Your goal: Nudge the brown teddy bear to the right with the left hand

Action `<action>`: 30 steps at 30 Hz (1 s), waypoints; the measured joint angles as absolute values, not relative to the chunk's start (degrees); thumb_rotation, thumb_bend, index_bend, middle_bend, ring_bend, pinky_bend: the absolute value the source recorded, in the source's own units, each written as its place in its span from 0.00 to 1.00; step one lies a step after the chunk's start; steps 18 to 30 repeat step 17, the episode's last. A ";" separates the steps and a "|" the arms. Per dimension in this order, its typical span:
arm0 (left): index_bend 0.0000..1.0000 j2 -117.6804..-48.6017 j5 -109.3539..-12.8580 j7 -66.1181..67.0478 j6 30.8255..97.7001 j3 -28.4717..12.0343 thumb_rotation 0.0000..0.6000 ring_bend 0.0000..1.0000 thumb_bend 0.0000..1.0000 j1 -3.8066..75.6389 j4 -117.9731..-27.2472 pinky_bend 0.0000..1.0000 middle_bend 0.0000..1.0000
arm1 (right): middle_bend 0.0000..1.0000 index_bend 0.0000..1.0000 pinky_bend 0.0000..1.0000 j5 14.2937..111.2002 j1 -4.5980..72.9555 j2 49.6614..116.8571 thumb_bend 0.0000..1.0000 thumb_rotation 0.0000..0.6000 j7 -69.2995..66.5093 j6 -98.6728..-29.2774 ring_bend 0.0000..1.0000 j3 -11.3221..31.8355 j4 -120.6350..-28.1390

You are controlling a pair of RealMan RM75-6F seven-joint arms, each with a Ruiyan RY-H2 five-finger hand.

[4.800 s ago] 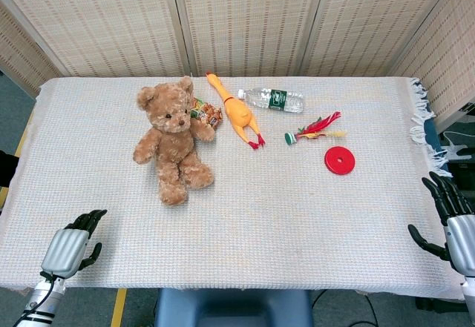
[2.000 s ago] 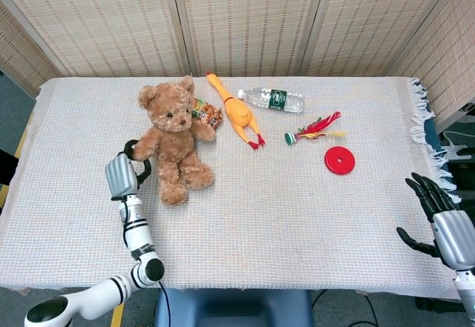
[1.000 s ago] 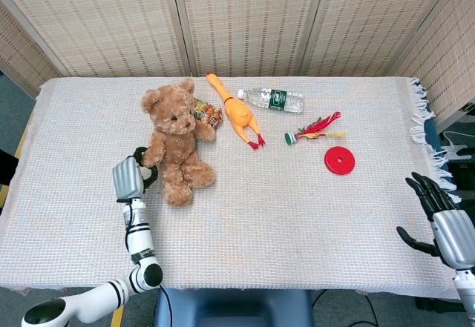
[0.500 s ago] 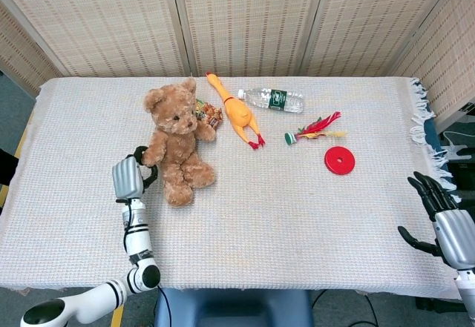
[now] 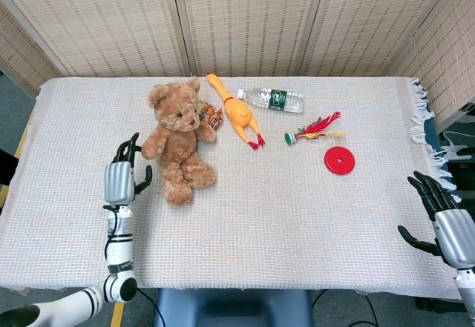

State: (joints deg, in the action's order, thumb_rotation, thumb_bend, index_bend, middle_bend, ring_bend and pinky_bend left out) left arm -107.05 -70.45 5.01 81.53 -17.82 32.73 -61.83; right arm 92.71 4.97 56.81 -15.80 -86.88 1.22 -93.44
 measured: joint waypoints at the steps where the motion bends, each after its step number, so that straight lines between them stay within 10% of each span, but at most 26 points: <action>1: 0.00 -104.61 -71.24 5.75 80.98 -15.91 1.00 0.00 0.43 31.77 -63.51 0.29 0.00 | 0.00 0.00 0.16 92.65 4.96 56.90 0.16 1.00 -15.60 -86.88 0.00 1.23 -93.45; 16: 0.05 -77.30 -77.69 18.99 82.11 2.50 1.00 0.01 0.42 16.40 -88.31 0.27 0.03 | 0.00 0.00 0.16 92.22 4.47 58.52 0.16 1.00 -10.51 -86.88 0.00 1.08 -94.32; 30: 0.06 -77.02 -78.32 18.84 82.82 2.73 1.00 0.02 0.42 15.84 -88.63 0.27 0.04 | 0.00 0.00 0.16 92.17 4.47 58.64 0.16 1.00 -10.09 -86.77 0.00 1.05 -94.37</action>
